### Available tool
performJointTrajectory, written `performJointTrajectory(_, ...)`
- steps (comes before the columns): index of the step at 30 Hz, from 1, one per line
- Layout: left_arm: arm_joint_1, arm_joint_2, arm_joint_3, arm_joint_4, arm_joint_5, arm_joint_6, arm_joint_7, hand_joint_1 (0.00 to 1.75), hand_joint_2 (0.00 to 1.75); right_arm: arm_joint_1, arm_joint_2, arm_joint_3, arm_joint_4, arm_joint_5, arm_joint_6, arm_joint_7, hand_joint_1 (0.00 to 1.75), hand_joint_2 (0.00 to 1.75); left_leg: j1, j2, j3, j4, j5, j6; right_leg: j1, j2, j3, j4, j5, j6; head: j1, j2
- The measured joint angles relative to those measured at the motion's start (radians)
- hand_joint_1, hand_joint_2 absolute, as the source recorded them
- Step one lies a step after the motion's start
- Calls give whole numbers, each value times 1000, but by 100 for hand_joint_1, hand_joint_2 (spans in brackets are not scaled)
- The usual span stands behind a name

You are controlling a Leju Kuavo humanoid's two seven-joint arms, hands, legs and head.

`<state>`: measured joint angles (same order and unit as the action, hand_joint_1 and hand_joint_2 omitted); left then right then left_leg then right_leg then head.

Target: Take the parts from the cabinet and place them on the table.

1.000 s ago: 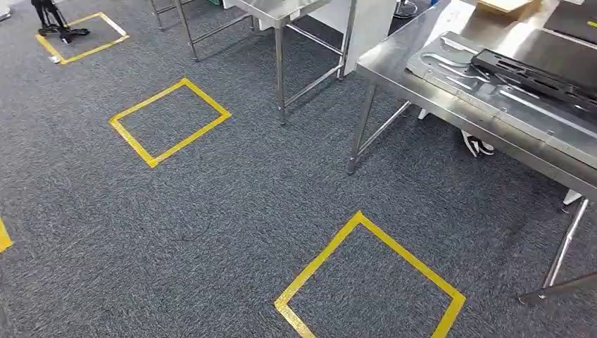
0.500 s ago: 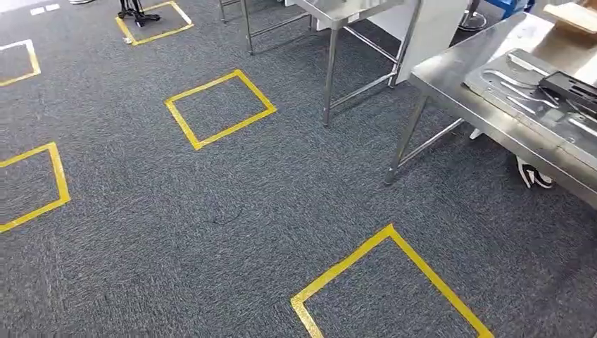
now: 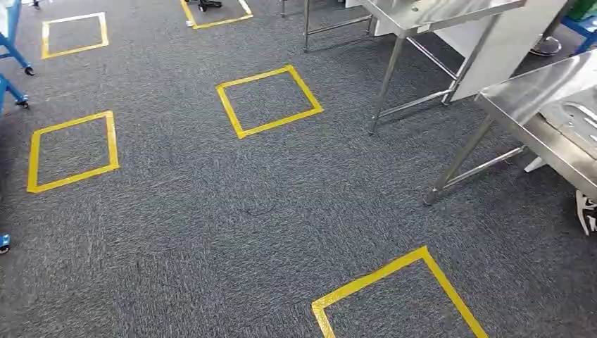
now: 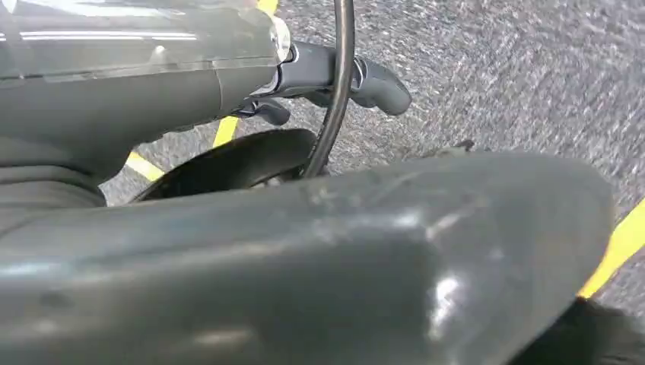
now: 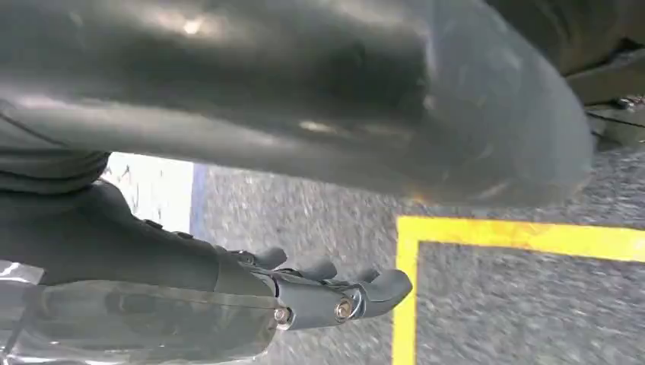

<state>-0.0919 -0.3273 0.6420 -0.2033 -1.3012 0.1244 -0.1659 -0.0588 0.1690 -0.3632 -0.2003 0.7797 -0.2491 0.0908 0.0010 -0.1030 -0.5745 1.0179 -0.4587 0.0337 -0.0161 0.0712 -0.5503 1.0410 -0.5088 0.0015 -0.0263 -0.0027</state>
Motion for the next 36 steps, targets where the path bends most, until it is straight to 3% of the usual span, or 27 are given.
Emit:
performJointTrajectory(1, -2, -1, -1, 0, -1, 0, -1, 0, 0, 1, 0, 0, 2, 0, 0, 2, 0, 0, -8, -9, -5, 7, -1, -6, -2, 28, 7, -19, -9, -3, 0, 0)
performJointTrajectory(3, -1, -2, -5, 0, -6, -1, -3, 0, 0, -4, 0, 0, 2, 0, 8, 2, 0, 0, 1, -30, -11, 3, 4, -17, 5, 6, 7, -18, -7, -2, 0, 0)
performJointTrajectory(4, 0, -2, -7, 0, -8, -2, -3, 0, 0, -8, 0, 0, 2, 0, 13, 3, 0, 0, 4, -44, -11, -2, 8, -24, 7, -6, 9, -19, -6, -7, 0, 0)
performJointTrajectory(5, 0, -2, -8, 0, -9, -5, -2, 0, 0, -8, 0, 0, 2, -2, 15, 3, 0, 0, -1, -53, -15, -1, 7, -33, -2, -21, 16, -33, 1, -17, 0, 0)
performJointTrajectory(6, 1, -2, -9, 0, -10, -6, -1, 0, 0, -8, 0, 0, 2, -2, 16, 2, 0, 0, -3, 3, -17, 17, -7, -33, -2, -39, 21, -40, 4, -22, 0, 0)
performJointTrajectory(7, 1, -2, -11, 0, -12, -7, 1, 0, 0, -6, 0, 0, 2, -4, 16, -3, 0, 0, -5, 55, -37, 60, -39, -37, 0, -50, 23, -42, 3, -31, -2, 0)
performJointTrajectory(8, 0, -2, -14, 0, -15, -8, 1, 0, 0, -4, 0, 0, 2, -5, 16, -5, 0, 0, -3, 77, -70, 130, -79, -42, 3, -67, 22, -42, 2, -33, -1, 0)
performJointTrajectory(9, -1, -2, -18, 0, -17, -8, 1, 0, 0, -1, 1, 0, 2, -7, 16, -5, 0, 0, 1, 86, -113, 219, -122, -47, 5, -85, 23, -42, 1, -35, -1, 0)
performJointTrajectory(10, -1, -2, -20, 0, -18, -7, 1, 0, 0, 0, 1, 0, 2, -7, 16, -5, 0, 0, 3, 89, -146, 289, -147, -51, 6, -104, 22, -42, -1, -35, -1, 0)
performJointTrajectory(11, -2, -1, -21, 0, -18, -8, 1, 0, 0, 0, 1, 0, 2, -7, 16, -5, 0, 0, 6, 92, -156, 313, -144, -54, 6, -120, 23, -42, -2, -35, -1, 0)
performJointTrajectory(12, 0, 0, -21, 0, -19, -8, 1, 0, 0, -1, 1, 0, 2, -8, 18, -5, 0, 0, 8, 96, -140, 287, -121, -56, 6, -134, 25, -42, -4, -33, -1, 0)
performJointTrajectory(14, 0, 0, -22, 0, -21, -7, 2, 0, 0, -3, 1, 0, 2, -8, 25, -3, 0, 0, 11, 115, -51, 125, -41, -55, 5, -159, 32, -41, -9, -27, -1, 0)
performJointTrajectory(15, 0, 0, -23, 0, -22, -5, 3, 0, 0, -3, 1, 0, 2, -8, 28, 0, 0, 0, 9, 151, -1, 38, -9, -51, 5, -170, 38, -41, -13, -23, -1, 0)
performJointTrajectory(16, -2, 0, -23, 0, -22, -5, 3, 0, 0, -2, 1, 0, 2, -8, 30, 3, 0, 0, -4, 198, 20, -3, -21, -47, 14, -181, 39, -39, -19, -15, -1, 0)
performJointTrajectory(17, -2, -1, -24, 0, -22, -4, 2, 0, 0, -2, 1, 0, 2, -8, 30, 3, 0, 0, 0, 178, 19, -3, -14, -37, 13, -188, 41, -38, -20, -10, 0, 0)
performJointTrajectory(20, 0, -2, -24, 0, -22, -4, 1, 0, 0, -14, 1, 0, 2, -8, 30, 5, 0, 0, -6, 145, 11, -11, -11, -20, 10, -218, 53, -43, -22, 5, -1, 0)
performJointTrajectory(21, 0, -3, -24, 0, -22, -3, 1, 0, 0, -14, 1, -1, 2, -9, 30, 7, 0, 0, 1, 133, 25, -21, -3, -12, 4, -200, 56, -35, -34, 12, -1, 0)
performJointTrajectory(22, -1, -3, -24, 0, -22, -1, 1, 0, 0, -12, 1, -1, 2, -10, 30, 10, 0, 0, 2, 123, 24, -24, -1, -7, 3, -139, 43, -2, -61, 14, 0, 0)
performJointTrajectory(23, -3, -3, -24, 0, -22, 1, 0, 0, 0, -9, 1, -1, 2, -10, 31, 14, 0, 0, 1, 111, 21, -24, 2, -3, 1, -99, 8, 71, -104, 15, 0, 0)
performJointTrajectory(25, -4, -5, -24, 0, -22, 3, 0, 0, 0, -6, 0, -2, 2, -10, 32, 20, 0, 0, -2, 85, 19, -24, 3, 1, 2, -75, -76, 233, -172, 16, 0, 0)
performJointTrajectory(26, -3, -5, -24, 0, -22, 5, 0, 0, 0, -6, 0, -3, 2, -10, 32, 21, 0, 0, -3, 69, 19, -23, 3, 1, 3, -73, -104, 277, -175, 15, 0, 0)
performJointTrajectory(27, -1, -5, -24, 0, -22, 6, 0, 0, 0, -6, 0, -3, 2, -10, 34, 23, 0, 0, -5, 54, 20, -23, 3, 1, 3, -73, -110, 273, -153, 12, 0, 0)
performJointTrajectory(29, -1, -5, -24, 0, -22, 6, 1, 0, 0, -3, 0, -5, 2, -10, 35, 25, 0, 0, -7, 18, 25, -21, 3, 1, 4, -61, -56, 128, -45, 2, 0, 0)
performJointTrajectory(30, -1, -6, -24, 0, -22, 6, 0, 0, 0, -3, -1, -5, 2, -10, 34, 25, 0, 0, -7, 4, 27, -21, 3, 0, 7, -35, -17, 33, 6, -7, 0, 0)
performJointTrajectory(31, 0, -8, -24, 0, -22, 6, 1, 0, 0, -1, -4, -7, 2, -10, 34, 26, 0, 0, -3, -5, 25, -21, 3, -1, 6, 22, 10, -26, 11, -16, 0, 0)
performJointTrajectory(35, -1, -10, -24, 0, -21, 6, 1, 0, 0, -10, -8, -10, 2, -10, 35, 26, 0, 0, 4, -46, 13, -27, 10, -27, 16, -13, 13, -42, 18, -19, 0, 0)
performJointTrajectory(36, 0, -10, -24, 0, -21, 7, 0, 0, 0, -10, -8, -10, 2, -10, 35, 26, 0, 0, -2, -46, 13, -21, 6, -33, 0, -31, 23, -66, 28, -28, 0, 0)
